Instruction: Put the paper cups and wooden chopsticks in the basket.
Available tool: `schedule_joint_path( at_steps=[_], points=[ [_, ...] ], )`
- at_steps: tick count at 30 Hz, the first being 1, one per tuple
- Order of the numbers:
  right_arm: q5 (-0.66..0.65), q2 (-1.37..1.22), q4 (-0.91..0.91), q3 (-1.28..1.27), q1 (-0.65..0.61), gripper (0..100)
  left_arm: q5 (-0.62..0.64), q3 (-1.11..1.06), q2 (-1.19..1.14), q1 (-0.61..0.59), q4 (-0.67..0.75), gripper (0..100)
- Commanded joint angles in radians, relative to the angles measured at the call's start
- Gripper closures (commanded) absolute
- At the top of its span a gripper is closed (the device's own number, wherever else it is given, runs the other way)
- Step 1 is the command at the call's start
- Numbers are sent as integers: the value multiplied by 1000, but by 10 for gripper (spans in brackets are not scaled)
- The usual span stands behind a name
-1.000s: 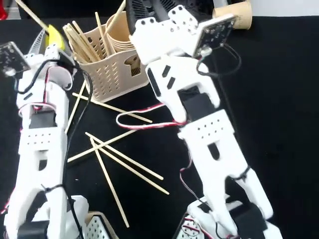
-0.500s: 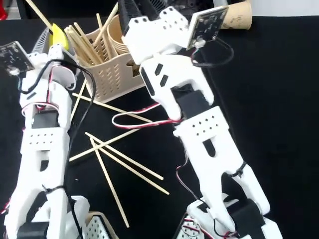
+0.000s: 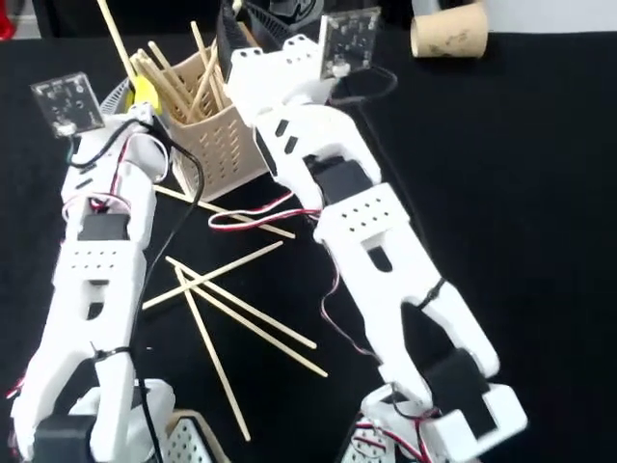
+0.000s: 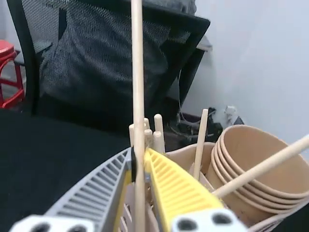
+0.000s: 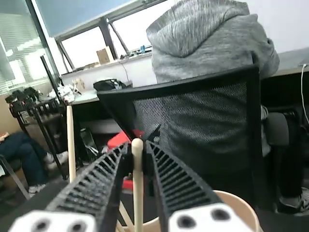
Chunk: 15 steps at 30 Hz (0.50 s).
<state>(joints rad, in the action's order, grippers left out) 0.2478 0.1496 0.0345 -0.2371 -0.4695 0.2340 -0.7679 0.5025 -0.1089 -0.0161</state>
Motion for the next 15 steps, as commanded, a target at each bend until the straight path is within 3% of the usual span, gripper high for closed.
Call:
schedule_joint_path(
  at_steps=[1, 7, 15],
  points=[
    [-26, -4, -120, 104, 11, 971, -15, 88, 9, 13, -199, 968],
    [-97, 5, -241, 151, -25, 762, -12, 157, 26, 4, -379, 843],
    [-92, 10, -397, 323, -37, 755, -14, 265, 114, -2, -554, 832]
  ],
)
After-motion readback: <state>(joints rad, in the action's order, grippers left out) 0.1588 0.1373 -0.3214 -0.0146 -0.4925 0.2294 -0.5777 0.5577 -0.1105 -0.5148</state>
